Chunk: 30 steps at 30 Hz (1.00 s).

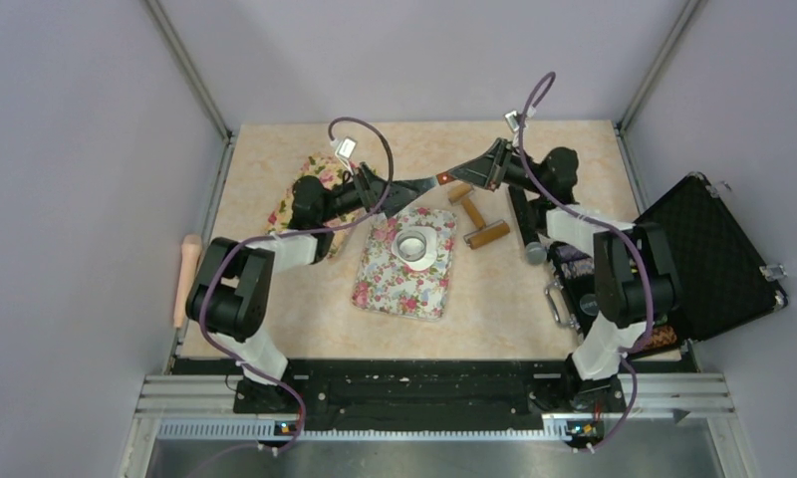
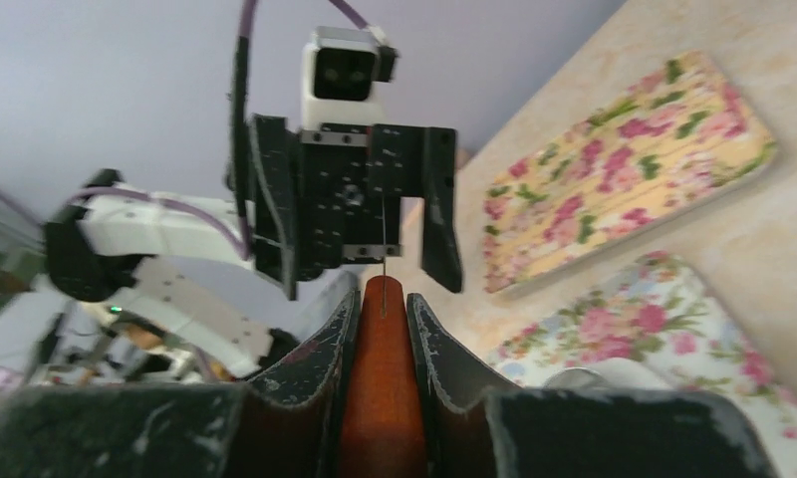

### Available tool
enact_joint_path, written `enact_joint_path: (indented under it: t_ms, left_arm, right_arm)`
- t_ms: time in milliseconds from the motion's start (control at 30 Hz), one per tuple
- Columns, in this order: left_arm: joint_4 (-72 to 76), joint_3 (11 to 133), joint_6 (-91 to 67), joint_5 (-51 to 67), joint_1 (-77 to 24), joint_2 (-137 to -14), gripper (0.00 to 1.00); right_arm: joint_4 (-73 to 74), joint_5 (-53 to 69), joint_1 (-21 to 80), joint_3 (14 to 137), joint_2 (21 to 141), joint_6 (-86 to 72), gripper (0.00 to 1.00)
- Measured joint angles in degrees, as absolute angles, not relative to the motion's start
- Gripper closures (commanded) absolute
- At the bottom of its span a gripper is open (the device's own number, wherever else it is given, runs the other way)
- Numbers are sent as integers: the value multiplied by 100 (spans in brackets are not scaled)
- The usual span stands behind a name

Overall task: Roll out the dumpling wrappers from the dough
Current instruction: Pick up the spatula from the center of the board, then remove the dumpling wrapper from the work surface.

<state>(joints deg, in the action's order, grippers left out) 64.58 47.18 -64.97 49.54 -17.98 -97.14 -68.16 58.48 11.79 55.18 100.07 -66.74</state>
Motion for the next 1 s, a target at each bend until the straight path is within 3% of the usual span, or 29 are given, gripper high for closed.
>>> enact_joint_path:
  t_ms: [233, 433, 700, 1000]
  left_arm:
    - [5223, 5236, -5948, 5212, -1007, -9356, 1]
    - [2283, 6239, -3422, 4364, -696, -8936, 1]
    - [412, 6272, -2071, 3299, -937, -9830, 18]
    - [-609, 6386, -1780, 2552, -1140, -10331, 37]
  right_arm:
    - [-2399, 5505, 1173, 6921, 9389, -3507, 100]
    - [45, 5146, 1173, 7406, 8877, -1201, 100]
    - [2198, 4598, 1712, 7225, 8388, 1439, 100]
    - [3030, 4445, 2571, 6886, 7728, 3057, 100]
